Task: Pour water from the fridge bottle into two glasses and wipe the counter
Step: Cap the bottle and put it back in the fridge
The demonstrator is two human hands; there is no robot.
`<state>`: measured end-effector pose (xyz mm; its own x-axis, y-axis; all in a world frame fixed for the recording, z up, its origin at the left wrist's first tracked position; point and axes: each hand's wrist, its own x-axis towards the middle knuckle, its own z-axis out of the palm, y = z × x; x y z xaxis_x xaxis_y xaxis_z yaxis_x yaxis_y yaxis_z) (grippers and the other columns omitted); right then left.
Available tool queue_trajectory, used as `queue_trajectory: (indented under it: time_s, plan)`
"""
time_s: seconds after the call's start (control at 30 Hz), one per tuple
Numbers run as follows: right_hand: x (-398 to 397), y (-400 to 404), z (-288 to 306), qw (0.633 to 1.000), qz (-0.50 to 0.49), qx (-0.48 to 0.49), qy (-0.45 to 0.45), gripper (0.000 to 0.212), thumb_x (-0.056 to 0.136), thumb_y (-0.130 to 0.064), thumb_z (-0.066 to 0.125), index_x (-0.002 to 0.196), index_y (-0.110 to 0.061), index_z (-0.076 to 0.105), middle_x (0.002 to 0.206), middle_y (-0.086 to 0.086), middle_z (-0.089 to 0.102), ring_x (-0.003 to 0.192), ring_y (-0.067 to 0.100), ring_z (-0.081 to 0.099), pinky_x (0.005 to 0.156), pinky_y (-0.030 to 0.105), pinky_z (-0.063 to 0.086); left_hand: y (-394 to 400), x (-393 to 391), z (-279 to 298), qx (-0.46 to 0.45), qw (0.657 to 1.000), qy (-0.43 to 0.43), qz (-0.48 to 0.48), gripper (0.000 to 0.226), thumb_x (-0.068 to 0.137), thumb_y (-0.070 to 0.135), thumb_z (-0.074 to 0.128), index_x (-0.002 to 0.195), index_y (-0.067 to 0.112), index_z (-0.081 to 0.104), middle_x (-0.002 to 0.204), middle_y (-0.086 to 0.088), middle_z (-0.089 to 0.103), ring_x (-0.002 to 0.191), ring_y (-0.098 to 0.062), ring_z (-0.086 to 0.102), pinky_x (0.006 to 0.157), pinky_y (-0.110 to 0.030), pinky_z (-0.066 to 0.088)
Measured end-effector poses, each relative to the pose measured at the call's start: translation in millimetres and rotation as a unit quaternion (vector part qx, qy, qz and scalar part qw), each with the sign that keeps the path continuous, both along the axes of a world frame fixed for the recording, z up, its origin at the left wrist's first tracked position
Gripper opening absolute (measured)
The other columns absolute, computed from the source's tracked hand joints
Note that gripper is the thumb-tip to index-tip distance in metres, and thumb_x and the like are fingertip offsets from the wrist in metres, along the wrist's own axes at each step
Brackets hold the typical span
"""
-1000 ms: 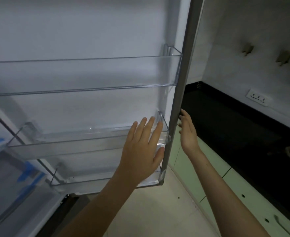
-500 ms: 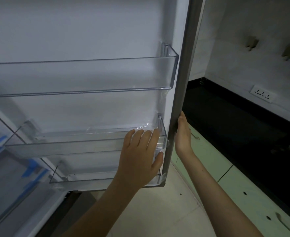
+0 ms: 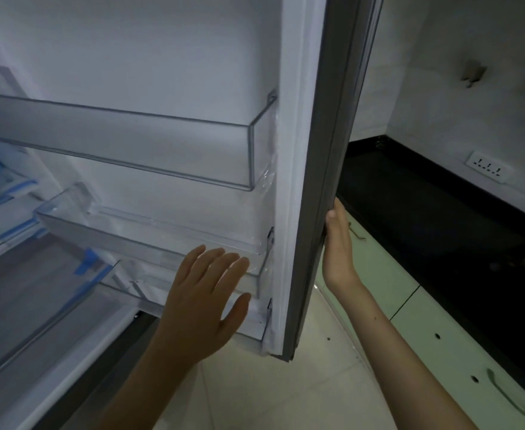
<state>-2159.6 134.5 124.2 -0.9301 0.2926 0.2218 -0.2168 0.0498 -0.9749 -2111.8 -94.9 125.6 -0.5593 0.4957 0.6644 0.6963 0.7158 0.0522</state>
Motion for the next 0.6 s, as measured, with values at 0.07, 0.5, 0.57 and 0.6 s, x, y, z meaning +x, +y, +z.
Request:
queue_trajectory:
  time_s: [0.07, 0.5, 0.57, 0.6]
  plan:
    - [16, -11, -2, 1.0, 0.009, -0.01, -0.008, 0.069, 0.098, -0.055, 0.029, 0.154, -0.014, 0.023, 0.157, -0.001, 0.031, 0.142, 0.008, 0.03, 0.122, 0.038, 0.018, -13, 14, 1, 0.004, 1.0, 0.006, -0.007, 0.038, 0.098, 0.04, 0.036, 0.122, 0.014, 0.05, 0.116, -0.011, 0.066, 0.116, -0.025, 0.052, 0.106, -0.049, 0.035]
    - [166, -137, 4, 0.995, -0.034, 0.012, 0.091, 0.029, 0.104, -0.033, 0.028, 0.123, -0.032, 0.05, 0.112, -0.026, 0.061, 0.111, -0.006, 0.054, 0.095, 0.008, 0.037, -146, 144, -4, 0.033, 0.995, -0.087, 0.046, 0.052, 0.098, 0.042, 0.033, 0.143, 0.014, 0.035, 0.144, -0.007, 0.045, 0.136, -0.023, 0.038, 0.11, -0.044, 0.032]
    - [186, -161, 0, 0.994, -0.05, 0.03, 0.092, 0.034, 0.106, -0.032, 0.027, 0.128, -0.021, 0.05, 0.114, -0.019, 0.058, 0.11, -0.005, 0.053, 0.097, 0.012, 0.037, -179, 171, -5, 0.037, 0.991, -0.117, 0.054, 0.052, 0.098, 0.041, 0.036, 0.142, 0.013, 0.038, 0.143, -0.009, 0.048, 0.134, -0.026, 0.042, 0.105, -0.051, 0.039]
    - [196, -174, -2, 0.994, -0.056, 0.043, 0.089, 0.039, 0.106, -0.032, 0.027, 0.129, -0.011, 0.05, 0.113, -0.012, 0.058, 0.107, -0.002, 0.053, 0.098, 0.016, 0.039, -194, 184, -6, 0.035, 0.989, -0.13, 0.058, 0.053, 0.096, 0.038, 0.04, 0.141, 0.011, 0.041, 0.142, -0.01, 0.049, 0.133, -0.027, 0.043, 0.103, -0.052, 0.041]
